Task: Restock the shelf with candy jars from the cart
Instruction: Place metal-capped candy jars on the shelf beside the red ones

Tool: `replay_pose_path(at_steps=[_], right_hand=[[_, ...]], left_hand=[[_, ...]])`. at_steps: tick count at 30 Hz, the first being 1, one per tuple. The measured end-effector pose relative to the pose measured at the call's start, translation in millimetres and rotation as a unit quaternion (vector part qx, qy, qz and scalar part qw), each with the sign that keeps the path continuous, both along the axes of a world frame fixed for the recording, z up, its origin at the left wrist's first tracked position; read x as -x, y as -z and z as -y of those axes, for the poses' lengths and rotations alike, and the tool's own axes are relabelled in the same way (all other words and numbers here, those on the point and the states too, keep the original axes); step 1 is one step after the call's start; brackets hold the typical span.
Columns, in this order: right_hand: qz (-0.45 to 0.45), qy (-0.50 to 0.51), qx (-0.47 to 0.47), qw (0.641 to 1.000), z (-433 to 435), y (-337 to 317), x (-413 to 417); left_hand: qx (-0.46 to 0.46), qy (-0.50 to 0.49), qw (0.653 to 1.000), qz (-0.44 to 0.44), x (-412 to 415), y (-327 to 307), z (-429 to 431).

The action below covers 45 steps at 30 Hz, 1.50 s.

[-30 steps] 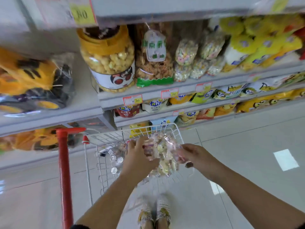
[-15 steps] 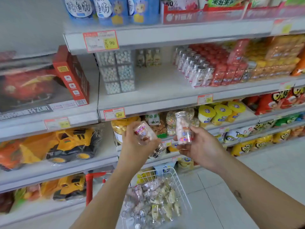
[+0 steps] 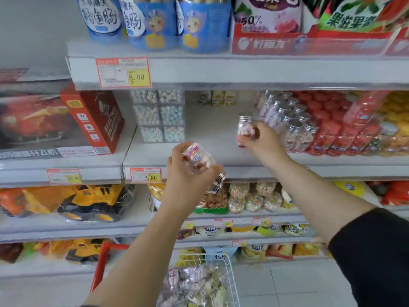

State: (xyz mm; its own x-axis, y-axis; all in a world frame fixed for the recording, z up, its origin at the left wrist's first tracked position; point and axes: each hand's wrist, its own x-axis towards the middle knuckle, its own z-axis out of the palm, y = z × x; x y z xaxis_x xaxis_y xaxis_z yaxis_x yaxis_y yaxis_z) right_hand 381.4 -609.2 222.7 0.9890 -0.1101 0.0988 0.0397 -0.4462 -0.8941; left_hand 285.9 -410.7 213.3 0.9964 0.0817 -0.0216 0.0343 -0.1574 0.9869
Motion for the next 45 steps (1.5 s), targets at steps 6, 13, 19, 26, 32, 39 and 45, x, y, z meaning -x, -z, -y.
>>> replay_pose_path(at_steps=[6,13,19,26,32,39,45], right_hand=[[-0.029,0.049,0.12,0.991,9.5,17.8,-54.0],[-0.024,0.06,0.149,0.987,20.8,21.2,-61.5],[0.114,-0.032,0.318,0.94,24.0,23.5,-7.7],[0.062,-0.065,0.366,0.926,19.2,25.0,-25.9],[0.043,-0.064,0.362,0.929,19.3,24.8,-42.4],[0.043,-0.051,0.356,0.932,14.5,22.3,-70.9],[0.041,-0.033,0.369,0.928,13.9,29.9,-109.3]], left_hand=[[-0.015,-0.029,0.999,0.028,-31.6,-15.8,20.0],[-0.121,-0.04,0.989,0.077,-76.2,-42.2,29.9],[-0.411,0.015,0.91,0.053,-116.8,-48.3,42.1],[-0.65,0.085,0.755,0.019,-135.7,-37.1,63.1],[-0.682,0.165,0.711,0.045,-144.8,-25.6,59.9],[-0.622,0.181,0.753,0.115,-138.9,-3.2,33.2],[-0.574,0.163,0.789,0.144,-138.5,8.0,25.6]])
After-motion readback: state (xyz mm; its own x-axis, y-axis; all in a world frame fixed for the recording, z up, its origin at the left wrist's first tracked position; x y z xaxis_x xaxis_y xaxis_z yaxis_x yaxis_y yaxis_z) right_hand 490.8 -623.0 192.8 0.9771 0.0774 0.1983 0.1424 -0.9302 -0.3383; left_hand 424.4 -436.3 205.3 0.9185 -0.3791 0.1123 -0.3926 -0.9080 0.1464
